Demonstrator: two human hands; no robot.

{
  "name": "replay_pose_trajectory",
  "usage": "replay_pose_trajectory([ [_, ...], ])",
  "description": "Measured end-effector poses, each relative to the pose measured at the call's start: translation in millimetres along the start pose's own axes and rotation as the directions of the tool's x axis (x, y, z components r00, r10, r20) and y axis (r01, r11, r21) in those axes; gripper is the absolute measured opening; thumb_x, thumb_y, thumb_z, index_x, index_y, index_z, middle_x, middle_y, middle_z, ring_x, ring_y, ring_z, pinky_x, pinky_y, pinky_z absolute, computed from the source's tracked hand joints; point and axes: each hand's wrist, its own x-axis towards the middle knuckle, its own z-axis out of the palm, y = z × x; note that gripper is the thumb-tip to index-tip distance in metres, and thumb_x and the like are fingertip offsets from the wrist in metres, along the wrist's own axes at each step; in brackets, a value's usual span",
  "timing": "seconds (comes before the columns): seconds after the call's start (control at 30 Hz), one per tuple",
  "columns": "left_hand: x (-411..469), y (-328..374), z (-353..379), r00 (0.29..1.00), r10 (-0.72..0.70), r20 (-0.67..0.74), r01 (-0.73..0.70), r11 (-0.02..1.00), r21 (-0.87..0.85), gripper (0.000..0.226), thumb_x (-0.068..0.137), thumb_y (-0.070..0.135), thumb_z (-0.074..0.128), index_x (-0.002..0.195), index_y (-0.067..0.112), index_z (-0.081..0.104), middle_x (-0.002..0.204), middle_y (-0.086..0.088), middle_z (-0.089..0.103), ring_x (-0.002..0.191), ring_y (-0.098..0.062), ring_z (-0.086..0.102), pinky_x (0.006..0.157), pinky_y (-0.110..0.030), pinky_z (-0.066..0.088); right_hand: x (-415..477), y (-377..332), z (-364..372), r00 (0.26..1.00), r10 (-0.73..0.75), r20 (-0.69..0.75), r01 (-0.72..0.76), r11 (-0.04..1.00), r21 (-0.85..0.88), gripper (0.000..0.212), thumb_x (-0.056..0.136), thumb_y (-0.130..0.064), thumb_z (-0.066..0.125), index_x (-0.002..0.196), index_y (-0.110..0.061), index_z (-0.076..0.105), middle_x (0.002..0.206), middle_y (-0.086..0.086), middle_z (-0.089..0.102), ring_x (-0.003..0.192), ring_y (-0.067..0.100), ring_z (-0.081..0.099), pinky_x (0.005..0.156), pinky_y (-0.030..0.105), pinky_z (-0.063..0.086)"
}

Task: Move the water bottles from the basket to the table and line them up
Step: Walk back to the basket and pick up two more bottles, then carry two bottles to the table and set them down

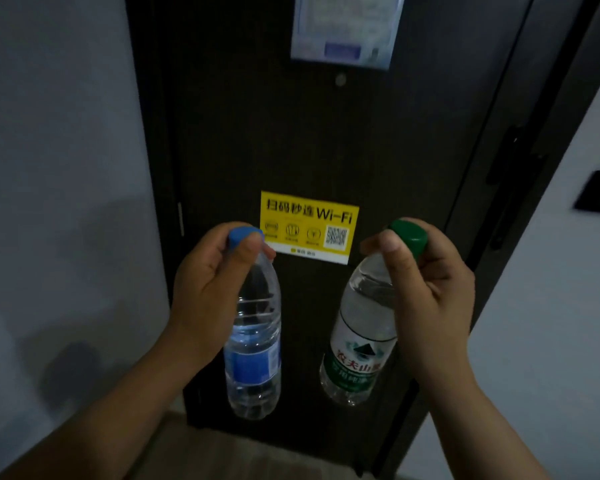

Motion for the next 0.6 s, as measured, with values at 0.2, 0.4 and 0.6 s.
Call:
replay_pose_trajectory([
  [0.2, 15.7, 69.3, -25.8, 0.994, 0.106, -0.041, -0.104, 0.993, 0.056, 0.044, 0.08, 0.052, 0.04, 0.094, 0.016, 0.06, 0.081, -0.003, 0.07, 0.073, -0.01, 0.069, 0.057, -0.012, 0.051, 32.8, -55.3, 14.2, 0.997, -0.007, 0.072, -0.002, 0.992, 0.124, 0.03, 0.09, -0.04, 0.055, 0.085, -0.013, 0.068, 0.082, 0.005, 0.071, 0.073, 0.013, 0.067, 0.063, 0.019, 0.052],
  [0.4, 24.0, 108.4, -34.6, 0.975, 0.168, -0.147, -0.146, 0.978, 0.149, 0.04, 0.082, 0.048, 0.041, 0.089, 0.015, 0.062, 0.075, 0.001, 0.072, 0.07, -0.01, 0.069, 0.058, -0.012, 0.051, 61.4, -72.9, 34.0, 0.974, 0.02, 0.226, -0.089, 0.95, 0.298, 0.035, 0.081, -0.047, 0.058, 0.081, -0.015, 0.07, 0.079, 0.005, 0.072, 0.067, 0.011, 0.069, 0.056, 0.015, 0.051],
  [0.6, 21.5, 122.2, -31.9, 0.943, 0.188, -0.274, -0.109, 0.955, 0.277, 0.036, 0.084, 0.049, 0.046, 0.086, 0.018, 0.064, 0.077, -0.004, 0.072, 0.071, -0.018, 0.069, 0.063, -0.018, 0.056, 86.5, -63.6, 56.6, 0.908, -0.05, 0.417, -0.143, 0.897, 0.419, 0.028, 0.079, -0.049, 0.057, 0.076, -0.024, 0.069, 0.078, 0.004, 0.072, 0.07, 0.016, 0.068, 0.063, 0.025, 0.054],
])
